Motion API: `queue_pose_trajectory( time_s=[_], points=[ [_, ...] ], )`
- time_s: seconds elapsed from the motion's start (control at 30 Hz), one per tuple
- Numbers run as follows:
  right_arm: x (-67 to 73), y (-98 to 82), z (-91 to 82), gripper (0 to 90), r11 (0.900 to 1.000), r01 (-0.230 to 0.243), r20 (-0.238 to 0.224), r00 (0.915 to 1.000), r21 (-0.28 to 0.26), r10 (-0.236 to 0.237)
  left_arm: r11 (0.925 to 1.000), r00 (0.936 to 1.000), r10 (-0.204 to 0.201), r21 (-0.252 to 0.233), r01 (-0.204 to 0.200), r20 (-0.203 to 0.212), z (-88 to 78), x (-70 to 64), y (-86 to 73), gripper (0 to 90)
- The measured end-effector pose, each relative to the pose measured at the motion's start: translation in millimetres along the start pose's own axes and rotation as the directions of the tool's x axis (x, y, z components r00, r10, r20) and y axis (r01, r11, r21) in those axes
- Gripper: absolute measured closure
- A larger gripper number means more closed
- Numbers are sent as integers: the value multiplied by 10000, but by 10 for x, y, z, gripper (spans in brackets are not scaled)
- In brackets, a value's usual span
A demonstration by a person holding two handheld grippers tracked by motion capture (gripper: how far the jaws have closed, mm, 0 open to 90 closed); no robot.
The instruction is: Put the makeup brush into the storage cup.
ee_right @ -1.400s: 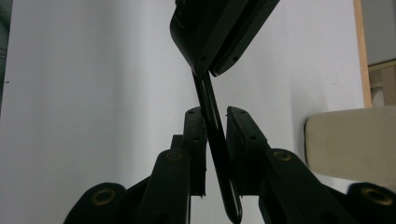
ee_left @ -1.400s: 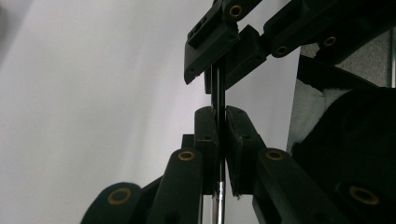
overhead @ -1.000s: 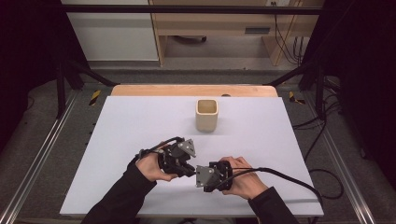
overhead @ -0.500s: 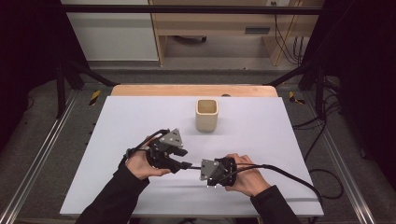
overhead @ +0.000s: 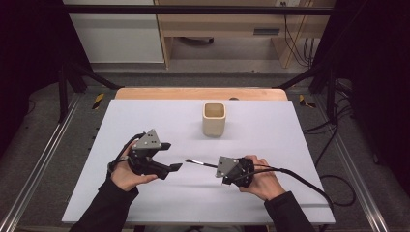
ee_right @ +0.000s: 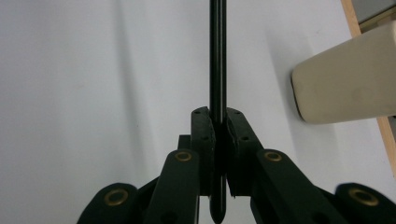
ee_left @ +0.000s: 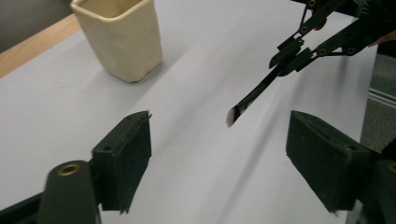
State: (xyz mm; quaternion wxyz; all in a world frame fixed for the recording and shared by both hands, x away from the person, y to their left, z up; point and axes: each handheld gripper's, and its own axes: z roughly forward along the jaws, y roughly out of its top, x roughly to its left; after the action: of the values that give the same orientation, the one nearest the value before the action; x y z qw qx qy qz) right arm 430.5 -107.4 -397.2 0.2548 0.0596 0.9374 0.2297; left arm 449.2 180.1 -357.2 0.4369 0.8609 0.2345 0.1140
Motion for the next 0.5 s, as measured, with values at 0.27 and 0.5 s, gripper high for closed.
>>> queue_pose_trajectory(
  time_s=[0.27,0.5],
  points=[
    [-37,-94,-27,835,9939,-970,223,9949,-518,982,9953,9968,-778,-598,765,-192,-3,50,-209,178],
    [-24,-167,-5,835,9647,-2246,236,9729,-1377,2299,9871,9913,-1241,-1078,1188,-439,47,12,-316,135]
  ],
)
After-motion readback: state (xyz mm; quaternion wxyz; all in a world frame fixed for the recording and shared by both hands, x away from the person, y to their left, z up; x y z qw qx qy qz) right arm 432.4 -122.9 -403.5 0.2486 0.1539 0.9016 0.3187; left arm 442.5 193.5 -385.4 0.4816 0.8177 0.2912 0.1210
